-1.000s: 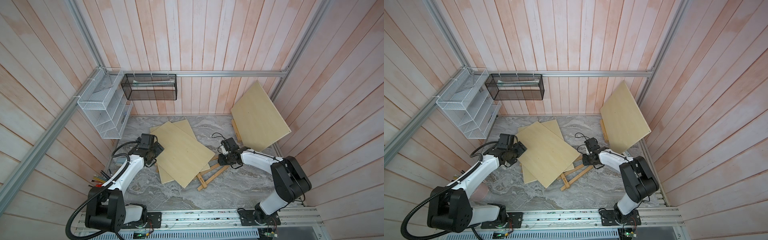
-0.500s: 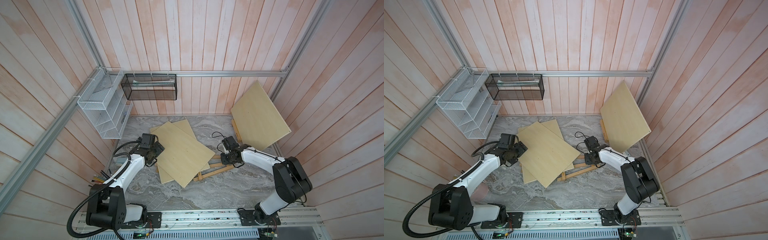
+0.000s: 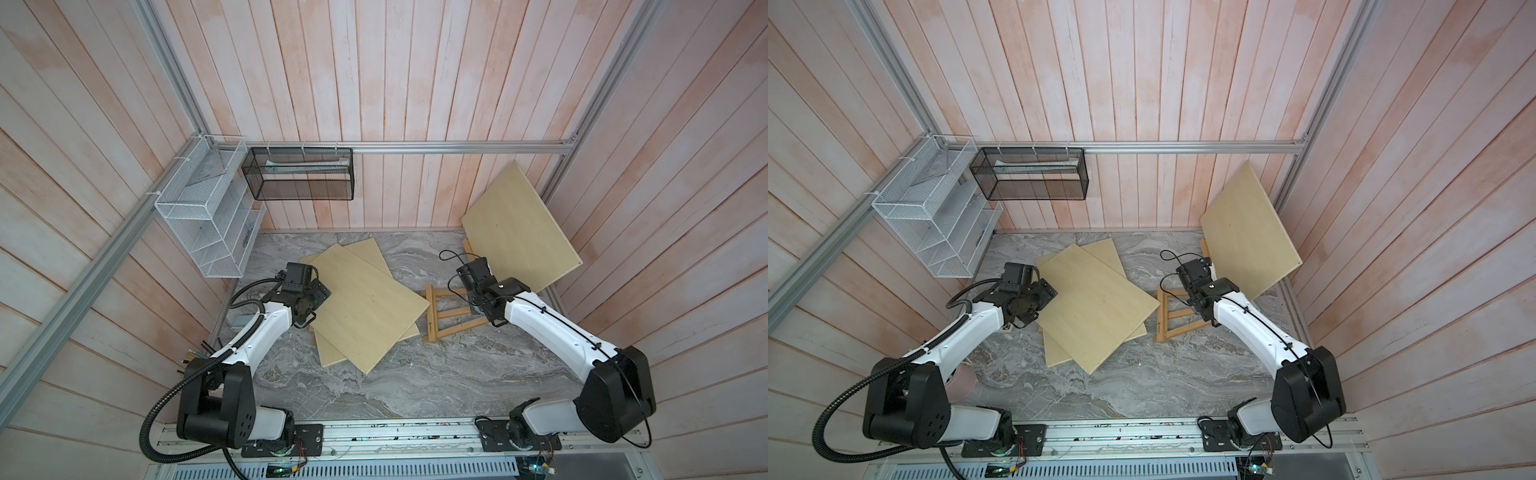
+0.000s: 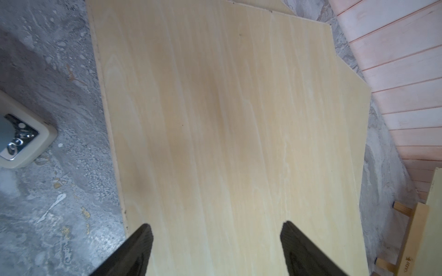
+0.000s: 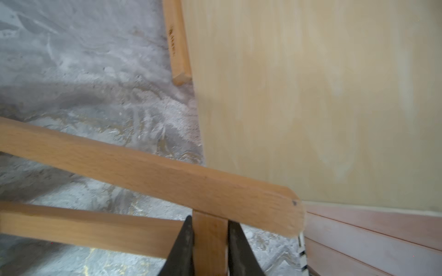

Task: Assemble the easel
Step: Pick up the easel at the center of the board, then unfold the easel.

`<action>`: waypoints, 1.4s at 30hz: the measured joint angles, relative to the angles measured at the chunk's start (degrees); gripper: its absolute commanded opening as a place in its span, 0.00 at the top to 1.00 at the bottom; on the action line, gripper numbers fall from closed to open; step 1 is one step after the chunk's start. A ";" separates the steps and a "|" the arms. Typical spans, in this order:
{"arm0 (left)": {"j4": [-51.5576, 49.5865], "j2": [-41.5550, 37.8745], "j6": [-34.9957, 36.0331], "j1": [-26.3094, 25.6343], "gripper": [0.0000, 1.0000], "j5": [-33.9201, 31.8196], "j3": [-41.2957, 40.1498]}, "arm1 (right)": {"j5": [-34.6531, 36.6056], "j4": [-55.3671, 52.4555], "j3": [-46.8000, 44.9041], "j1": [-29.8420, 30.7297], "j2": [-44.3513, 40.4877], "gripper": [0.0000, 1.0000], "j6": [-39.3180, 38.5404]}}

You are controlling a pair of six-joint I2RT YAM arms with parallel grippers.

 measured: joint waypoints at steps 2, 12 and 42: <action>0.00 0.07 0.02 0.00 0.13 0.00 0.00 | 1.53 0.00 1.66 -1.14 -1.38 0.91 -1.22; 0.46 0.22 0.11 0.00 0.13 0.20 0.37 | -6.51 2.54 9.16 -6.16 -4.52 0.92 -5.88; -2.60 -4.90 0.37 -0.20 0.12 -1.09 0.09 | -4.02 -9.38 62.47 -7.54 41.53 0.94 -22.51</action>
